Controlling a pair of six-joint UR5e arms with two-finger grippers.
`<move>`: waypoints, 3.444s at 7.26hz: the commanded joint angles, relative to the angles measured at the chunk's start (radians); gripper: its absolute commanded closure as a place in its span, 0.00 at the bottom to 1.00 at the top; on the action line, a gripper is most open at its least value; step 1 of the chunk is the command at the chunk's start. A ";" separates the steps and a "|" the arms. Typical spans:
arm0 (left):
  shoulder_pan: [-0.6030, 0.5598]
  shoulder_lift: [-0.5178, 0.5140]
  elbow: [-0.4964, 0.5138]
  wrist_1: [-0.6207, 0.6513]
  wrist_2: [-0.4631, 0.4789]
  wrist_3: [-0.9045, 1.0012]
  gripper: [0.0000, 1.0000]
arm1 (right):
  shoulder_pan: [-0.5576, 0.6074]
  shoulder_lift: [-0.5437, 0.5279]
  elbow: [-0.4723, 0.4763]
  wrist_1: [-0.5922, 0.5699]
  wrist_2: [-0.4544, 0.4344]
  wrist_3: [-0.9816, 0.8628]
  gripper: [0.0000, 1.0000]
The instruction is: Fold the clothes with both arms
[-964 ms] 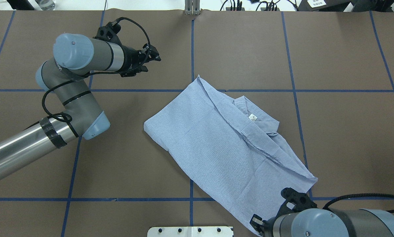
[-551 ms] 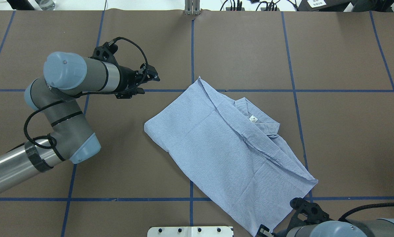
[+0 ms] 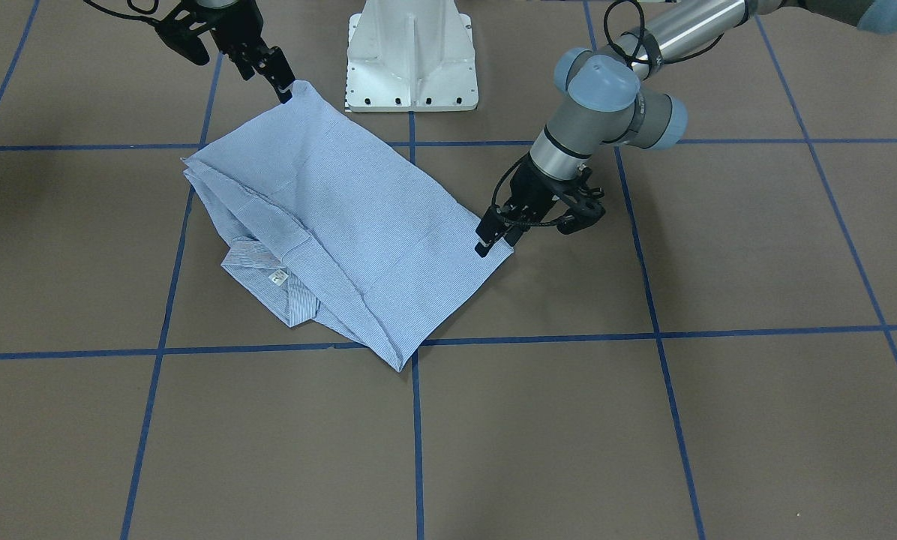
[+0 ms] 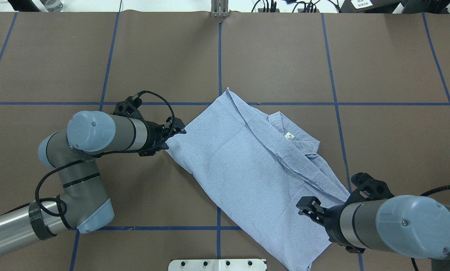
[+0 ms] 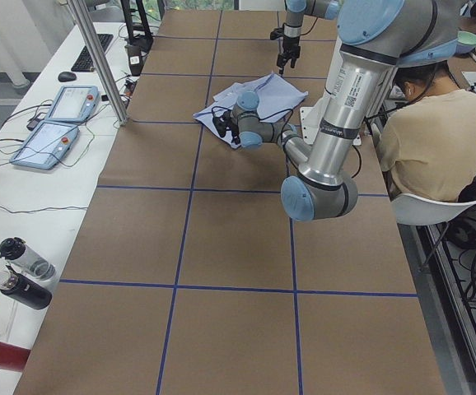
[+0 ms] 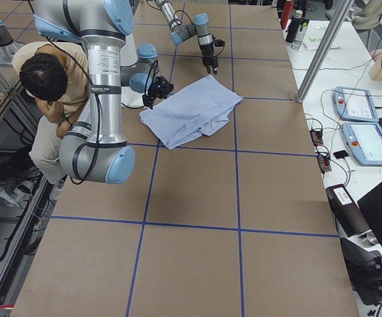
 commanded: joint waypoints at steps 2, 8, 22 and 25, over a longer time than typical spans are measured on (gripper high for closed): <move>0.038 0.018 0.012 0.009 0.017 -0.021 0.25 | 0.027 0.048 -0.048 -0.001 -0.001 -0.001 0.00; 0.034 0.015 0.002 0.009 0.041 -0.015 1.00 | 0.030 0.049 -0.046 -0.001 -0.001 -0.001 0.00; -0.290 -0.220 0.383 -0.180 -0.056 0.316 0.26 | -0.025 0.292 -0.330 -0.027 -0.130 -0.238 0.00; -0.288 -0.204 0.364 -0.177 -0.054 0.309 0.26 | -0.030 0.353 -0.407 -0.036 -0.204 0.107 0.01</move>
